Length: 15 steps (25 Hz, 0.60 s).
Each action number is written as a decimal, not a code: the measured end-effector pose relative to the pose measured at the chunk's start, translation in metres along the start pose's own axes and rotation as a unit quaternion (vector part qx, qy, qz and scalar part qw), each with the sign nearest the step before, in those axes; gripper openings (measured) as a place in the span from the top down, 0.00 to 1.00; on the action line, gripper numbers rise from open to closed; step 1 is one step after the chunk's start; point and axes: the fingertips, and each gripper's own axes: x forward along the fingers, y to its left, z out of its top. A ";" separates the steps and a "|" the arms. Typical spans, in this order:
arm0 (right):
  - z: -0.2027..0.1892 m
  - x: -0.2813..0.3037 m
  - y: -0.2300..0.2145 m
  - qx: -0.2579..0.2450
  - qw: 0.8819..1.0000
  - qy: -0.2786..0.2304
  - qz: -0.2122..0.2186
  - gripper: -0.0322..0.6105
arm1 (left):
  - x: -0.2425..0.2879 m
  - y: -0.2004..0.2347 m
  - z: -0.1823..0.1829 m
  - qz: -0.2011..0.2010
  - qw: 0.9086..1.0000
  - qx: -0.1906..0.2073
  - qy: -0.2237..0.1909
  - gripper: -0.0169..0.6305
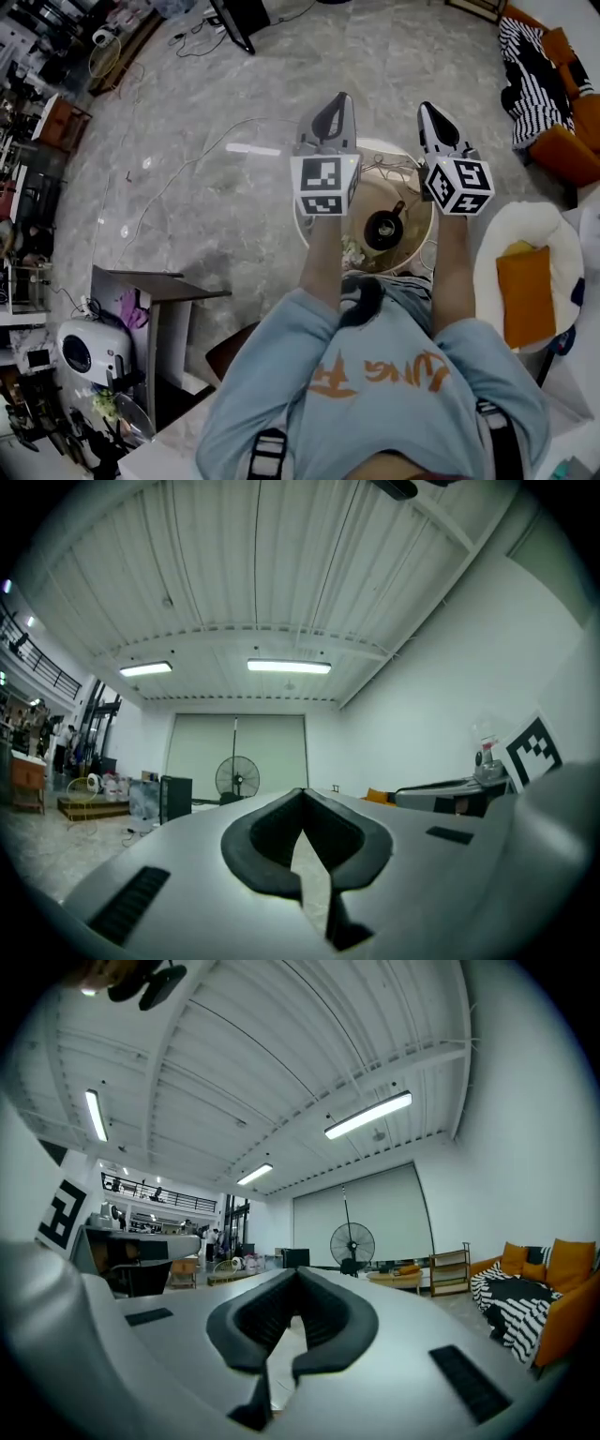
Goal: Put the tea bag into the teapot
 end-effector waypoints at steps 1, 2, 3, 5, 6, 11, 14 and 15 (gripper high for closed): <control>0.004 0.001 0.000 -0.005 1.000 -0.004 0.001 0.93 | 0.001 0.001 0.001 0.001 1.000 0.000 -0.003 0.94; 0.007 0.001 0.000 -0.010 1.000 -0.007 0.001 0.93 | 0.001 0.001 0.002 0.003 1.000 -0.001 -0.006 0.94; 0.009 0.001 -0.001 -0.013 1.000 -0.008 0.000 0.93 | 0.001 0.002 0.002 0.004 1.000 -0.003 -0.007 0.94; 0.011 0.001 -0.003 -0.018 1.000 -0.006 -0.003 0.93 | 0.002 0.002 0.001 0.003 1.000 -0.016 -0.010 0.94; 0.012 0.000 -0.005 -0.020 1.000 -0.004 -0.004 0.93 | 0.003 0.002 0.001 0.001 1.000 -0.028 -0.013 0.94; 0.012 0.001 -0.009 -0.028 1.000 0.003 -0.002 0.93 | 0.005 0.009 -0.003 0.010 0.998 -0.064 -0.021 0.94; 0.008 0.000 -0.008 -0.031 0.999 0.013 0.000 0.93 | 0.004 0.011 -0.012 0.015 0.998 -0.068 -0.009 0.94; 0.010 0.001 -0.007 -0.033 0.999 0.014 0.001 0.93 | 0.005 0.012 -0.012 0.017 0.998 -0.059 -0.007 0.94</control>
